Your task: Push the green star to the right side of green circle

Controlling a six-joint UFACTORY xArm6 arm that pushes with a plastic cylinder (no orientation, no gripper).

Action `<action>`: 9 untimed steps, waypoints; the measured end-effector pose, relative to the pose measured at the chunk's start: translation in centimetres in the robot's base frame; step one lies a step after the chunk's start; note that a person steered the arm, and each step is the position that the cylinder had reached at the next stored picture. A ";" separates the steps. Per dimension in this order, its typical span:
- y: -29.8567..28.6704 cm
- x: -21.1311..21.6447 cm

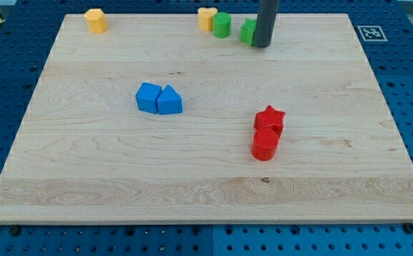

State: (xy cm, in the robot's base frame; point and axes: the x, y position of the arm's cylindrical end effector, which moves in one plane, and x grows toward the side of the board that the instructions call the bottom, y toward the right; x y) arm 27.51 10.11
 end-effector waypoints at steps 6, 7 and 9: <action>1.0 2.9; 3.6 6.2; 6.0 8.4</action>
